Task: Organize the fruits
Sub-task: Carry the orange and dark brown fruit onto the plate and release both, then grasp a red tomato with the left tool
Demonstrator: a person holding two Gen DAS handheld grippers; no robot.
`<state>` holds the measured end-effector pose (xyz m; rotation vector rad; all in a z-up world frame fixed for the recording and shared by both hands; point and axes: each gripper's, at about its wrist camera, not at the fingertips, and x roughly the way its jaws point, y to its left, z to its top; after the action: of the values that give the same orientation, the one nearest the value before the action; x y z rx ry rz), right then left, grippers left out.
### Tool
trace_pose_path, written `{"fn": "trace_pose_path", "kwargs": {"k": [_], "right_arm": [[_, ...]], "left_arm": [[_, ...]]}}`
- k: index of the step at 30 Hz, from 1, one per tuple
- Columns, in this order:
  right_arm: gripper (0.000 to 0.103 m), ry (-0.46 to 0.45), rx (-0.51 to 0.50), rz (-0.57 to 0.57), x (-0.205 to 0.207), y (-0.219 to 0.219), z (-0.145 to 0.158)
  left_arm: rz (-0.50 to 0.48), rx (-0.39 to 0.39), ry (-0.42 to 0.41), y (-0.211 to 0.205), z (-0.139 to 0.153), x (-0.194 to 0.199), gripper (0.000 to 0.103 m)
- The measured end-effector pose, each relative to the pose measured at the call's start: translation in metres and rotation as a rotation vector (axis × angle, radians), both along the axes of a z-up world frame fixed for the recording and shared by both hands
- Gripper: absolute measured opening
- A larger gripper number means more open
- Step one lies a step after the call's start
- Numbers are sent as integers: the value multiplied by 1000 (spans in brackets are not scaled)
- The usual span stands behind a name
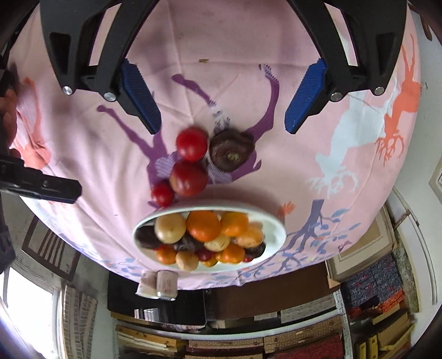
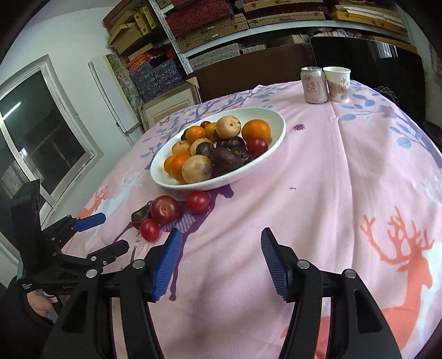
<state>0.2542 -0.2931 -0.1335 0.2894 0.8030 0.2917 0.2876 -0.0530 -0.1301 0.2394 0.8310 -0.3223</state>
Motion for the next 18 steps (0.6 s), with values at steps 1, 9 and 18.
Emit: {"fn": "trace_pose_path", "kwargs": {"k": [1,9,18], "right_arm": [[60,4,-5,1,-1,1,-3],[61,29,16,-2,1,0,-13],[61,41,42,-2,2,-3,-16]], "left_arm": [[12,-5,2,3,-2,2,89],[-1,12,-11,2,-5,9,89],[-98,81,14,-40,-18,6,40]]}}
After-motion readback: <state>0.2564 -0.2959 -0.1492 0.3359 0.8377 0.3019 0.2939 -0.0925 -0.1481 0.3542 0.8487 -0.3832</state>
